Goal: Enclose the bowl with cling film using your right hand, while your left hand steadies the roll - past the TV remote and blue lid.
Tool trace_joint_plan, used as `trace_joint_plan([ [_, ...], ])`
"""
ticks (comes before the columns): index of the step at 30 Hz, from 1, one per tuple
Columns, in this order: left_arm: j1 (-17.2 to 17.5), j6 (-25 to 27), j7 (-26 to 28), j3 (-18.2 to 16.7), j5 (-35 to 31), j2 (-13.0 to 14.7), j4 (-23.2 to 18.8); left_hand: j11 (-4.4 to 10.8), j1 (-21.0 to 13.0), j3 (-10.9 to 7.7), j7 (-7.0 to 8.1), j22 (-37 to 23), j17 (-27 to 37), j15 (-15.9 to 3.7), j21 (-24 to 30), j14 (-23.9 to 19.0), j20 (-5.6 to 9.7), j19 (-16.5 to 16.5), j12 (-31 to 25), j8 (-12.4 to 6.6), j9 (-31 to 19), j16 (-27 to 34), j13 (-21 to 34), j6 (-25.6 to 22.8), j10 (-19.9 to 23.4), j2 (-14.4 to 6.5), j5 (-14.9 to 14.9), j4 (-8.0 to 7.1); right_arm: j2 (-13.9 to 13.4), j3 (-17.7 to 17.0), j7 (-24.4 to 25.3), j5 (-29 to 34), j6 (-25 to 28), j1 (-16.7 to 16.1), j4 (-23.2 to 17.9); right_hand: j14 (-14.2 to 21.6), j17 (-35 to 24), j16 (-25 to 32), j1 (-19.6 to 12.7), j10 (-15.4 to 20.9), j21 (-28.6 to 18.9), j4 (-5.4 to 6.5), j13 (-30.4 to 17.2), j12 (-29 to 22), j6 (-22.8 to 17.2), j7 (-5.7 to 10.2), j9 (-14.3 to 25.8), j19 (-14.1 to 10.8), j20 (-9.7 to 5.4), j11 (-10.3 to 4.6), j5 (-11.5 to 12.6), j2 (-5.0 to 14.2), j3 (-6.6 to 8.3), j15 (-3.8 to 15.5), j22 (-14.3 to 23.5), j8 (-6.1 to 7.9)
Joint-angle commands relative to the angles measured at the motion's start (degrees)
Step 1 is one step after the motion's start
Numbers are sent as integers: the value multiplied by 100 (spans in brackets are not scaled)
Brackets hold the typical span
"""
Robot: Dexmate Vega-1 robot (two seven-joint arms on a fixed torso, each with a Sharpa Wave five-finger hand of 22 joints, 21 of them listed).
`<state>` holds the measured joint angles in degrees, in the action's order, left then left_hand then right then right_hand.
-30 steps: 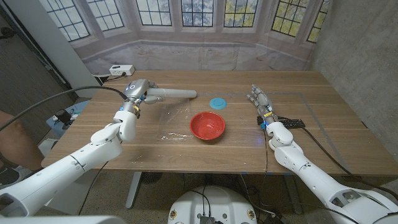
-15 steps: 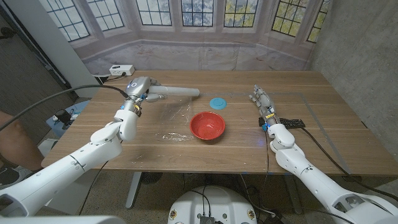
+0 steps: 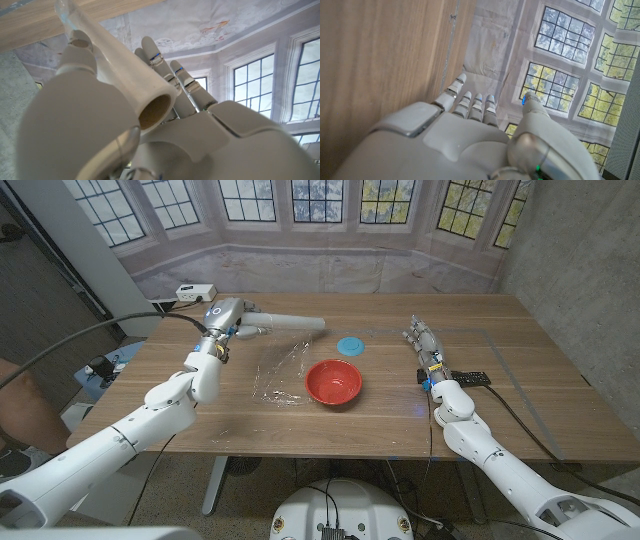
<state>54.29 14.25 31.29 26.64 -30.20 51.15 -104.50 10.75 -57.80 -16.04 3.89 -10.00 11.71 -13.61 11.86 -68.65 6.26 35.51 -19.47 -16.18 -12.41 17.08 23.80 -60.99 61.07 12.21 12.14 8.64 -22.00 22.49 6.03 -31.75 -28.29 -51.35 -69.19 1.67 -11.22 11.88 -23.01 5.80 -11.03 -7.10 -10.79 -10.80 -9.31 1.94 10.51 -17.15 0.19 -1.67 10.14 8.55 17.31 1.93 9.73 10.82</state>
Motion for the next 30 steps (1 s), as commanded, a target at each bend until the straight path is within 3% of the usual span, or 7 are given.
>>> trace_joint_plan([
  [1,217,-32,-8,-243,61,71,-295,13,-1375,24,12,-25,8,-12,-7,17,22,-19,9,-16,-8,-20,23,-30,23,-1375,19,9,-34,-21,62,80,-72,-32,-94,41,-17,25,-37,39,-22,-10,-10,-36,-57,-22,22,-31,15,-9,15,21,-37,237,24,32],
  [30,1170,78,58,-1034,134,259,-1324,33,-1377,116,26,-25,18,-2,-8,-4,27,-40,24,-43,-16,-14,112,-72,89,-1424,28,-8,-116,-112,77,188,-322,-82,-156,36,-16,21,-46,33,-22,-12,-11,-32,-50,-20,22,-34,13,-8,16,25,-36,232,24,27],
])
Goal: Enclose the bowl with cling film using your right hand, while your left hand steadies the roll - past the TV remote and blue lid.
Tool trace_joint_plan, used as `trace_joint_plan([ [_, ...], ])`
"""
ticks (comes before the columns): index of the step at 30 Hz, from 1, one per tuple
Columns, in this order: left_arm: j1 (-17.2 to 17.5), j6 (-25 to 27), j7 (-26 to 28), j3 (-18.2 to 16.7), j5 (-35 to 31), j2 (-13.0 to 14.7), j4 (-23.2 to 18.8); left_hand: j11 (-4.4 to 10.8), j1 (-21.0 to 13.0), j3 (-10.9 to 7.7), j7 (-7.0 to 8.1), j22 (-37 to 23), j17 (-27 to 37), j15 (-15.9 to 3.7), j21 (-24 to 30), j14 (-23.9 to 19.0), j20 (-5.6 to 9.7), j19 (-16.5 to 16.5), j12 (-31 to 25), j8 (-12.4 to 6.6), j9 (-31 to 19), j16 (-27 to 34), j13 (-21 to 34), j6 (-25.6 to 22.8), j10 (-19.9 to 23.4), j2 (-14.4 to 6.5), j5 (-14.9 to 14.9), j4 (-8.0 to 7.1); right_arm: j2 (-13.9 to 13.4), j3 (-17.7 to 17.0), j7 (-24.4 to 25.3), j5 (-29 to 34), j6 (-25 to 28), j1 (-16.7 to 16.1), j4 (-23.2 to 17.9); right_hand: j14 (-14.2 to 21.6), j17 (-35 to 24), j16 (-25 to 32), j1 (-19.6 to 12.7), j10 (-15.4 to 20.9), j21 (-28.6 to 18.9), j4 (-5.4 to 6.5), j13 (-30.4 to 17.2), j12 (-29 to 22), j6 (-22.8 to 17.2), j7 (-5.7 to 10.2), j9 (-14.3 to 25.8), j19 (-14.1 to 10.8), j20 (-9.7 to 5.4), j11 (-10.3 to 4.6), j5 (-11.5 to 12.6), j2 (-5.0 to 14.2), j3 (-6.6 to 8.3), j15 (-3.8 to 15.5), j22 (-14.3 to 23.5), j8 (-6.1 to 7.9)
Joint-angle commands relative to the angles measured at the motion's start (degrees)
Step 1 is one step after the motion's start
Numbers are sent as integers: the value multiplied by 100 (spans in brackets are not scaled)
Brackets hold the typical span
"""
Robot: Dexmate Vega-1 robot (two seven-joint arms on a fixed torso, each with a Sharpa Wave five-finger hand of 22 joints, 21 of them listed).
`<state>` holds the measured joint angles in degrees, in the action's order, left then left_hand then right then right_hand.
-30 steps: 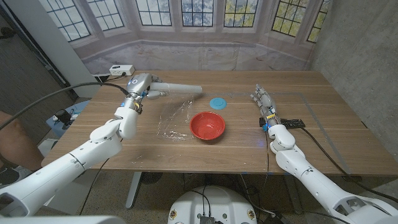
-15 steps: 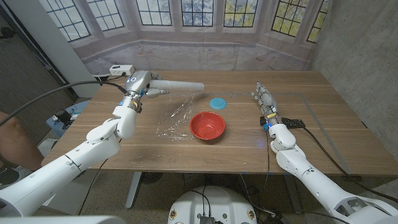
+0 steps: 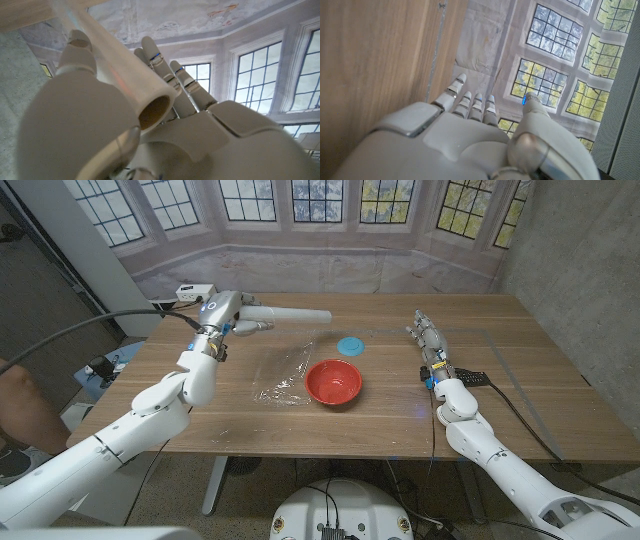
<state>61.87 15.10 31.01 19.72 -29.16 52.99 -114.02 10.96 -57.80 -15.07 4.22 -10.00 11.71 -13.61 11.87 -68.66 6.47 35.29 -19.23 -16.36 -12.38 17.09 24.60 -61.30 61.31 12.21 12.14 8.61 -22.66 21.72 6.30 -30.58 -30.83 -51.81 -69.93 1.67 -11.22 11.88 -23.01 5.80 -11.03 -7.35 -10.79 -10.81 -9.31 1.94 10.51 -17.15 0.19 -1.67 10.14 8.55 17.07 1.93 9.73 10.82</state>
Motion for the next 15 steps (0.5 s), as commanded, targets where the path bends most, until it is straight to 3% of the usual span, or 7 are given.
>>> trace_joint_plan([
  [1,454,-3,99,-375,20,78,-407,11,-1379,23,-19,-25,18,-6,-9,-3,6,-18,-3,-28,-20,-14,42,-48,70,-1424,29,-3,-55,-34,50,77,-66,-33,-88,36,-16,21,-46,34,-22,12,-11,-32,-51,-18,22,-34,13,-13,16,25,-12,236,24,27],
  [15,1058,-105,148,-891,58,61,-837,18,-1378,53,-22,-25,21,-2,-8,-23,5,-22,-3,-35,-22,-8,87,-52,94,-1449,32,-10,-87,-7,17,143,-50,17,-123,37,-16,21,-48,33,-20,12,-11,-31,-45,-19,22,-32,16,-12,15,23,-14,232,24,25],
])
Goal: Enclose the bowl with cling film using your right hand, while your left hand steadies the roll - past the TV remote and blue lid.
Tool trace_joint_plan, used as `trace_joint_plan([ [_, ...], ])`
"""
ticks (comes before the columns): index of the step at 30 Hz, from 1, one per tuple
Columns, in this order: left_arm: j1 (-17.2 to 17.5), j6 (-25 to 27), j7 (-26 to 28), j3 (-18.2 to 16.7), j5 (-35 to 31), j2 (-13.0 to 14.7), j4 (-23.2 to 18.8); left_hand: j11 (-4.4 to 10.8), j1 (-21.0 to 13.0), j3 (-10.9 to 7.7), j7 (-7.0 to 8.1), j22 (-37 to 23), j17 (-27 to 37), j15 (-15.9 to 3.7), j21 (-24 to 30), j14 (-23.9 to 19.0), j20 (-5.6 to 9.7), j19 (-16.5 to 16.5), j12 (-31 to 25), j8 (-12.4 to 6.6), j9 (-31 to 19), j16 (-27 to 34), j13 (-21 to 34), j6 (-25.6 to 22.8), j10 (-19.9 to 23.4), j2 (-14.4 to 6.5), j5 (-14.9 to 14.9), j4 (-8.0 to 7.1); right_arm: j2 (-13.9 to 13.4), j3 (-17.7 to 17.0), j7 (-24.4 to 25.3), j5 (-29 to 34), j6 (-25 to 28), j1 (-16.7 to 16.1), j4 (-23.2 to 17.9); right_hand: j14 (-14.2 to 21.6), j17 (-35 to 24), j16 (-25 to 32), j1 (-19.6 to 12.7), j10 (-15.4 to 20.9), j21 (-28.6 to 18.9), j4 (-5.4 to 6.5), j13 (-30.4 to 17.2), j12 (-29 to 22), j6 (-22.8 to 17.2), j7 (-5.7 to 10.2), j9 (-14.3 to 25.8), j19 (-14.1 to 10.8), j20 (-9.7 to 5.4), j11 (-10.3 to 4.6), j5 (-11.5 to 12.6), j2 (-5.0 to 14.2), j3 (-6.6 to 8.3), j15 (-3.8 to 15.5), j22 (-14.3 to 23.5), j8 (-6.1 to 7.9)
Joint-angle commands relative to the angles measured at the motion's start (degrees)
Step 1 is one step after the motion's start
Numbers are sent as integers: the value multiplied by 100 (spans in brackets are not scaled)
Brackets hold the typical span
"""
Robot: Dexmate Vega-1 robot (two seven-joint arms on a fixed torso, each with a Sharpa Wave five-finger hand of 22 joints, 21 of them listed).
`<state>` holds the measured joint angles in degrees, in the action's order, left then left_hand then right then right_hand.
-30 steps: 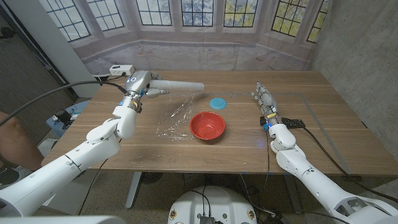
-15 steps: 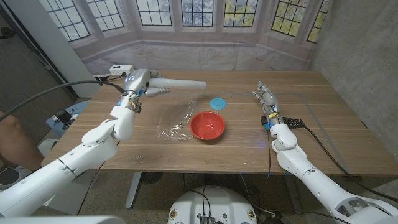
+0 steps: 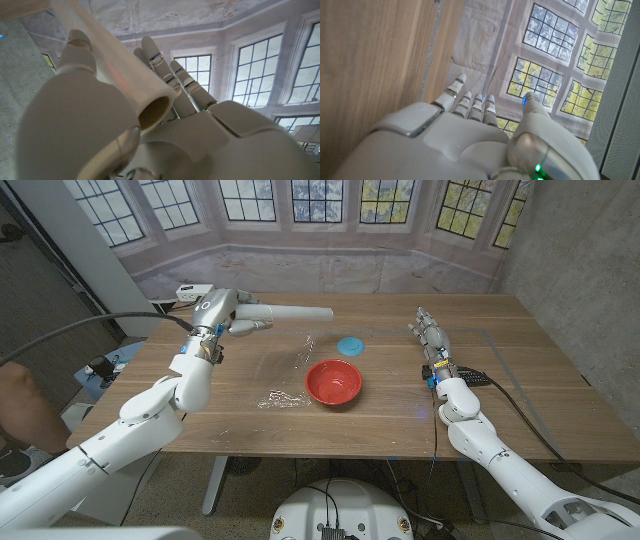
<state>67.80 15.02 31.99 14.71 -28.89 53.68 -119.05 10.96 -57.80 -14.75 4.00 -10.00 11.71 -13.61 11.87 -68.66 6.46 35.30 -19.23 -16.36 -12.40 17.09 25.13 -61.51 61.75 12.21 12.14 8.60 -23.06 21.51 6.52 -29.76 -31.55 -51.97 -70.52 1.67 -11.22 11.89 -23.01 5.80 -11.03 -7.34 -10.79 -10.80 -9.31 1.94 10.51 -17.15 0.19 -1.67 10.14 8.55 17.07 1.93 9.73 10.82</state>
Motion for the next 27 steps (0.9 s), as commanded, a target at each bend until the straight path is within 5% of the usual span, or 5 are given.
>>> trace_joint_plan([
  [1,511,-129,49,-431,55,-18,-355,19,-1375,25,-2,-25,22,0,-9,-25,3,-25,-3,-33,-20,-6,37,-25,53,-1449,32,-11,-54,16,-4,64,37,31,-76,37,-16,21,-47,33,-20,12,-11,-31,-46,-19,22,-31,17,-11,15,23,-15,229,24,25],
  [16,1027,-383,65,-738,-165,-157,-698,14,-1370,55,-13,-24,17,-1,-10,-21,0,-35,9,-47,-23,-17,83,-40,63,-1481,38,-19,-88,40,50,144,85,26,-142,39,-16,22,-52,37,-18,11,-11,-33,-45,-19,22,-29,17,-14,16,26,-13,234,24,25],
  [27,1053,-692,-99,-707,-221,-342,-823,8,-1380,73,-10,-24,18,-6,-11,-25,7,-43,18,-48,-25,-18,110,-31,63,-1489,42,-12,-174,-15,117,169,84,-82,-294,42,-15,22,-58,34,-18,9,-11,-31,-45,-18,22,-29,18,-13,16,28,-12,233,23,25],
])
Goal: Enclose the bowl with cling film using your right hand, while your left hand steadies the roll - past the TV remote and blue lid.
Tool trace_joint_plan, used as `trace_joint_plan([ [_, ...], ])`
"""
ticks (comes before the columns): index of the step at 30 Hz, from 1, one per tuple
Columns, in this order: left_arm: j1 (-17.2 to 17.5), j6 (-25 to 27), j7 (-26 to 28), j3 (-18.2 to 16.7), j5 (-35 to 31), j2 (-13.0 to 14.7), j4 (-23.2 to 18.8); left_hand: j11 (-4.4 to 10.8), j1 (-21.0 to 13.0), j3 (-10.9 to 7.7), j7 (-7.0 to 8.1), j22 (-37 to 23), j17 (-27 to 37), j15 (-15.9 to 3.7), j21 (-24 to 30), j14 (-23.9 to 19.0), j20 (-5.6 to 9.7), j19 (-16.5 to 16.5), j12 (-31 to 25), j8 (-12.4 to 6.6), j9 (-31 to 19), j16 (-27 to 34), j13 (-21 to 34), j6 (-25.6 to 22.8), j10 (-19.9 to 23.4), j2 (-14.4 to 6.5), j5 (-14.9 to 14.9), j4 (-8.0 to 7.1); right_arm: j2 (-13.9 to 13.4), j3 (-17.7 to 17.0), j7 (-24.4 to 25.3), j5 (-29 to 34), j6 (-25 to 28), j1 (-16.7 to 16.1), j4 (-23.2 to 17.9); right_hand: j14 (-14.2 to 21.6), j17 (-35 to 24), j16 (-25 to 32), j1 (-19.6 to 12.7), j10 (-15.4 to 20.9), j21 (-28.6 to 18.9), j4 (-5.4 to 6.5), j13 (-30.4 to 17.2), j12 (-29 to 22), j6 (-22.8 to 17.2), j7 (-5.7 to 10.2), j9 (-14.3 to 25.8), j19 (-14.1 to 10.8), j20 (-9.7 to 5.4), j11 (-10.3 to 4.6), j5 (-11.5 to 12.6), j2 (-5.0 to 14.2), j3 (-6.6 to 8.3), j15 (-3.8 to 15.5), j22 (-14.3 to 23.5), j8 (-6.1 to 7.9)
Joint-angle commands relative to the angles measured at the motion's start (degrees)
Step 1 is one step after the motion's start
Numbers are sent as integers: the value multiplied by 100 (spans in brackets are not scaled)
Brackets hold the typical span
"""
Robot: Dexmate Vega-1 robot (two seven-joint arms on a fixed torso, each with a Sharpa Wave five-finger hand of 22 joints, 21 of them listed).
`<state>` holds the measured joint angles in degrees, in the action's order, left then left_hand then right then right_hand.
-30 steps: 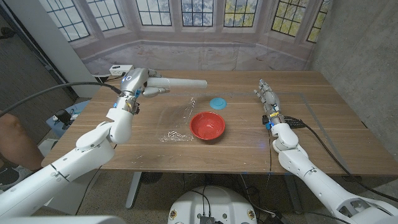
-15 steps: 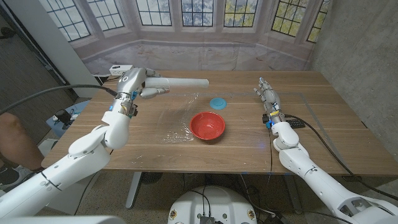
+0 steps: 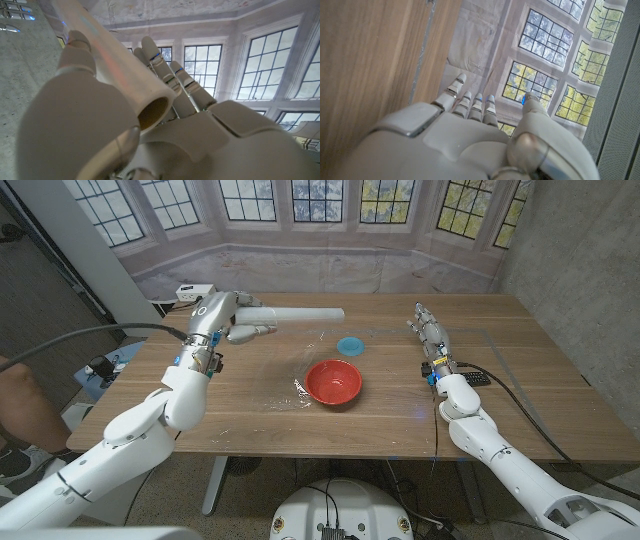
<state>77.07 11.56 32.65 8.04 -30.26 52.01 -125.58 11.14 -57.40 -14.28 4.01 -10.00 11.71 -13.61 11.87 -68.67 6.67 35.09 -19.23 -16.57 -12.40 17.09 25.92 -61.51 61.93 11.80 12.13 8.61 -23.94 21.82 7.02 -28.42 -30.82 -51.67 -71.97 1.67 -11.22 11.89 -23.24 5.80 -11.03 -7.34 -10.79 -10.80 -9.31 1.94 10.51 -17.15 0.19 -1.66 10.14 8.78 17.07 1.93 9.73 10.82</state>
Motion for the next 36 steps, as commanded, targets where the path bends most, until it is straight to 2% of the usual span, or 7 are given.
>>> trace_joint_plan([
  [1,112,-380,-185,-25,-83,-192,-175,-10,-1418,28,-14,-24,18,-4,-12,-23,-14,-23,22,-25,-25,-20,32,-28,43,-1453,43,-16,-96,-54,74,34,14,-125,-165,43,-15,22,-35,29,-18,8,-11,-29,-44,-21,21,-29,18,-14,16,5,-12,233,23,24],
  [17,-126,-915,-540,216,19,-406,-238,-6,-1420,61,-23,-25,19,-3,-14,-20,-16,-40,48,-36,-27,-27,68,-32,48,-1481,49,-20,-203,-185,221,55,-43,-379,-419,40,-15,21,-41,26,-18,8,-11,-28,-39,-12,22,-30,16,-20,17,10,-10,240,23,22],
  [36,55,-1282,-693,100,114,-578,-336,-23,-1392,111,-29,-25,16,10,-10,-15,-17,-44,86,-44,-30,-40,109,-23,53,-1502,52,-31,-214,-228,374,180,-76,-536,-617,42,-15,21,-47,4,-18,8,-11,-21,-26,-16,22,-32,17,-22,16,11,-8,242,23,18],
])
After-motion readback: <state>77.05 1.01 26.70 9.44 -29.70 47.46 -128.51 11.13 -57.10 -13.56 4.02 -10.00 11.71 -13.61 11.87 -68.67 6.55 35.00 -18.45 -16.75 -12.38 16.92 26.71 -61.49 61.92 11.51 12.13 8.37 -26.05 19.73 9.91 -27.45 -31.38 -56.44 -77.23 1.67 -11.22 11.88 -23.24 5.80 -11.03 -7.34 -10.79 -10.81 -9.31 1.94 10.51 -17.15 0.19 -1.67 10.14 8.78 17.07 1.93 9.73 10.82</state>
